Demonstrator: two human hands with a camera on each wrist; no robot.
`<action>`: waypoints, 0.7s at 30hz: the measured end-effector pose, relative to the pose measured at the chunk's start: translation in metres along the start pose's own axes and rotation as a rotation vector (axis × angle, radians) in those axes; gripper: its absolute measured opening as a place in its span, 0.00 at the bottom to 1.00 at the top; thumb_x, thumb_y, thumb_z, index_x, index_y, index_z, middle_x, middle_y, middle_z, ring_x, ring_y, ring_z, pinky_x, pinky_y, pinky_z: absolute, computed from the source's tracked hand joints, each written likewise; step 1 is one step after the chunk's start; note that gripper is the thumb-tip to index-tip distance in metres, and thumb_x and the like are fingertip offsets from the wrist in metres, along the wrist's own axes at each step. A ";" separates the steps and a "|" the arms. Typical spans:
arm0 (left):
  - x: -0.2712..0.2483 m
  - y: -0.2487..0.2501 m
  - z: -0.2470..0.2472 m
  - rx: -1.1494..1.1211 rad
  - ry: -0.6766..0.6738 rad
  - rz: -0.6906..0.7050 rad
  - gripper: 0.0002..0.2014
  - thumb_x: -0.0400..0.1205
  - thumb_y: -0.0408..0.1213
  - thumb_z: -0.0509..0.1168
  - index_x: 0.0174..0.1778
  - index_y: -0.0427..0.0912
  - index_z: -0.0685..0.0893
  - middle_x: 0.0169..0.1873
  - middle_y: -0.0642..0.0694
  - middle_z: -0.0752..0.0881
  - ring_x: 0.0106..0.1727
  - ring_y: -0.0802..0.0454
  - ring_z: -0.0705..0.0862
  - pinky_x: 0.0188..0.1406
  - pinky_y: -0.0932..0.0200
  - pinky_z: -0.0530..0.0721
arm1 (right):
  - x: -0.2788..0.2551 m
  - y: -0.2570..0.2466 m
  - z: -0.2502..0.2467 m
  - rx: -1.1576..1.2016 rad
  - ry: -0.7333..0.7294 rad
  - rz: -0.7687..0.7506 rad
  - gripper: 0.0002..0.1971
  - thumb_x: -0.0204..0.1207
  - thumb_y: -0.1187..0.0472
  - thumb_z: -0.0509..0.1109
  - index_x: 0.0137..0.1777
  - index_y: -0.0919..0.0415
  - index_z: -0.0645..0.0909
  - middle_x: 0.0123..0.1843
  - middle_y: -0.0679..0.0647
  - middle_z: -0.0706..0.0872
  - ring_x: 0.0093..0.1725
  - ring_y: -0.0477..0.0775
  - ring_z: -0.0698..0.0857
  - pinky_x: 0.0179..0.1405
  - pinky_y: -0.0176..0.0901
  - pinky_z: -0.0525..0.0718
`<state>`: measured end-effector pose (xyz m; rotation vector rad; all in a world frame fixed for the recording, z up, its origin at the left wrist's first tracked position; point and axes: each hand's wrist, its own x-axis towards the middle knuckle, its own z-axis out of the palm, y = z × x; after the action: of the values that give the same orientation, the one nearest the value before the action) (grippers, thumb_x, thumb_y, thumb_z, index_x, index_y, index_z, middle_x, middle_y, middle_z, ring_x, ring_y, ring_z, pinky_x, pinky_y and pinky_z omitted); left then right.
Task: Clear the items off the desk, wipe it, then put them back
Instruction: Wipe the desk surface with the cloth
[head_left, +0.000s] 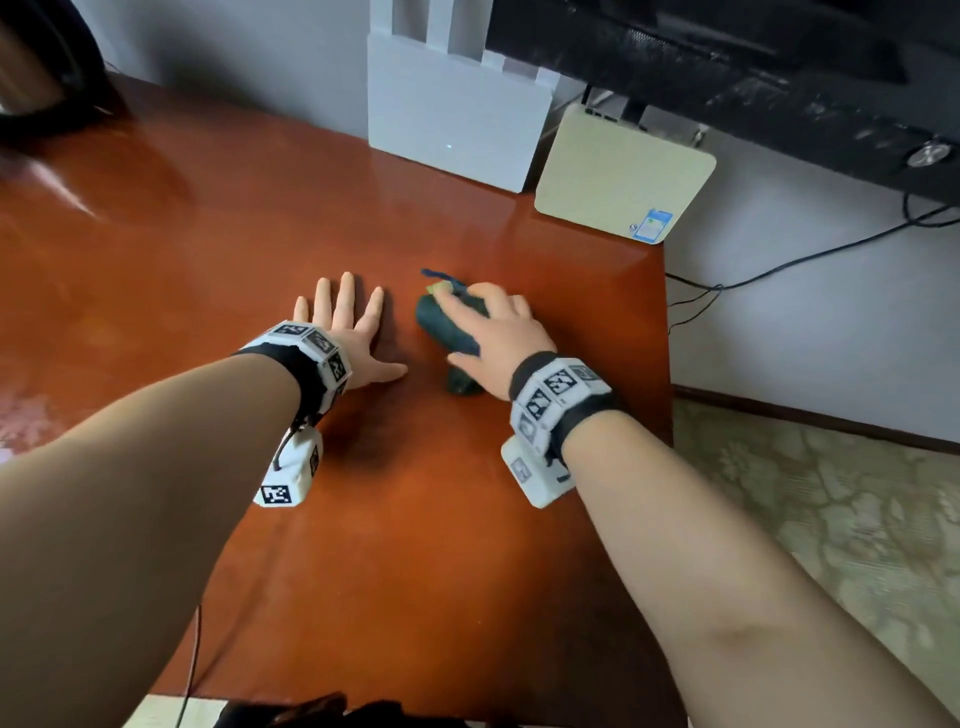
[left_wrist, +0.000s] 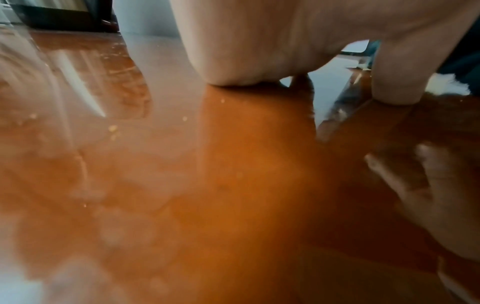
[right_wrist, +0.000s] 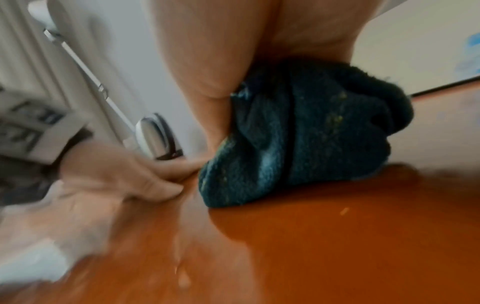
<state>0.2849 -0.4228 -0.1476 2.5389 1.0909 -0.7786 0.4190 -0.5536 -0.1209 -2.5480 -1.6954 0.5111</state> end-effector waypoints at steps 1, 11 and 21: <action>0.000 0.001 0.000 0.002 -0.003 0.000 0.48 0.77 0.67 0.57 0.82 0.54 0.33 0.81 0.44 0.30 0.82 0.41 0.31 0.81 0.42 0.37 | 0.002 -0.006 0.006 -0.063 -0.044 -0.009 0.29 0.80 0.50 0.61 0.79 0.37 0.55 0.79 0.51 0.60 0.71 0.62 0.65 0.64 0.54 0.75; -0.003 0.000 0.000 0.007 0.018 -0.006 0.48 0.76 0.68 0.56 0.82 0.54 0.35 0.82 0.44 0.32 0.82 0.41 0.32 0.81 0.43 0.37 | -0.079 0.120 0.011 0.109 0.019 0.687 0.19 0.81 0.56 0.59 0.72 0.44 0.69 0.74 0.57 0.65 0.69 0.69 0.67 0.66 0.55 0.72; -0.062 0.016 0.031 0.034 0.023 0.071 0.45 0.80 0.63 0.56 0.83 0.50 0.35 0.81 0.43 0.29 0.82 0.42 0.31 0.82 0.44 0.38 | -0.107 0.110 -0.009 0.329 0.199 0.547 0.19 0.80 0.58 0.60 0.71 0.48 0.73 0.68 0.61 0.72 0.60 0.65 0.80 0.59 0.44 0.76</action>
<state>0.2491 -0.4839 -0.1371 2.6058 0.9971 -0.7573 0.4826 -0.6931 -0.1091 -2.6713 -0.7638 0.4824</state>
